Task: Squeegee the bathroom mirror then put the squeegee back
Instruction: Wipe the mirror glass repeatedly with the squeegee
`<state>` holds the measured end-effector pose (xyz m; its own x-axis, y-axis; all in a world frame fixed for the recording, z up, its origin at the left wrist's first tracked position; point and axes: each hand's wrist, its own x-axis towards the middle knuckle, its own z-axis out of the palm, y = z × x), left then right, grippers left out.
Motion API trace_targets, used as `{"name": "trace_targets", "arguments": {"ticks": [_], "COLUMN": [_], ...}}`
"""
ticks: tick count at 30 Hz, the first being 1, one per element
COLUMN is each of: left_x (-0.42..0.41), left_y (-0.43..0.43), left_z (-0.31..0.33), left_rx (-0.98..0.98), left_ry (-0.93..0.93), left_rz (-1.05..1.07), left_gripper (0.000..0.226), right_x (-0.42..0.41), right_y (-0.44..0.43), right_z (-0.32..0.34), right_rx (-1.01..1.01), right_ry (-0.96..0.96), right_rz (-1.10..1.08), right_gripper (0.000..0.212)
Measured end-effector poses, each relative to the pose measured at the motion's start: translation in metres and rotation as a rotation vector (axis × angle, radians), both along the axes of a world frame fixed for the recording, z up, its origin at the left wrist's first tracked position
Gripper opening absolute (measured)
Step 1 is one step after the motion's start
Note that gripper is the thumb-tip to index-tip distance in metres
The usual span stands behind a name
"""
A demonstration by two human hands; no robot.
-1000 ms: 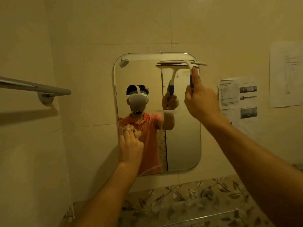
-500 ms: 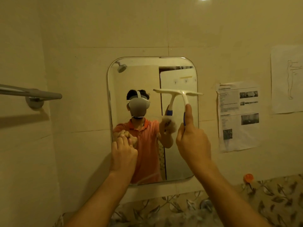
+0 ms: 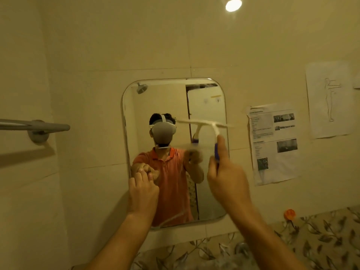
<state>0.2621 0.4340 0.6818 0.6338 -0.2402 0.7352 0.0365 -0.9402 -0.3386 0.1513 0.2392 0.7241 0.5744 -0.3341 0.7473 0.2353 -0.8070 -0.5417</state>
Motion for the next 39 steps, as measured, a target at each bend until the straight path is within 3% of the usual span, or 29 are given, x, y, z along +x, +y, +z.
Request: {"name": "trace_targets", "arguments": {"ticks": [3,6,14,22,33,39], "left_x": [-0.001,-0.001,0.005,-0.002,-0.009,-0.006], "left_y": [0.001,0.001,0.003,0.001,-0.001,-0.002], "left_z": [-0.001,0.000,-0.006,-0.002,-0.001,-0.001], "left_rx": [0.040,0.057,0.012,0.045,0.032,0.032], "left_ry": [-0.020,-0.033,-0.087,-0.077,-0.061,-0.111], "left_rz": [0.034,0.042,-0.021,0.042,0.035,0.007], "left_gripper": [0.044,0.044,0.025,0.029,0.038,0.027], "right_x": [0.006,0.012,0.015,0.002,-0.012,-0.016], "right_y": [-0.016,-0.022,-0.017,-0.017,0.000,0.005], "right_z": [0.072,0.123,0.151,0.092,-0.041,-0.055], "right_rx": [-0.063,-0.176,-0.219,-0.153,0.035,0.109], "right_ry": [-0.109,-0.091,0.023,0.109,0.211,0.218], "right_rz": [-0.049,-0.125,-0.192,-0.170,-0.159,-0.090], "right_gripper": [0.066,0.064,0.069,0.070,0.068,0.066]}}
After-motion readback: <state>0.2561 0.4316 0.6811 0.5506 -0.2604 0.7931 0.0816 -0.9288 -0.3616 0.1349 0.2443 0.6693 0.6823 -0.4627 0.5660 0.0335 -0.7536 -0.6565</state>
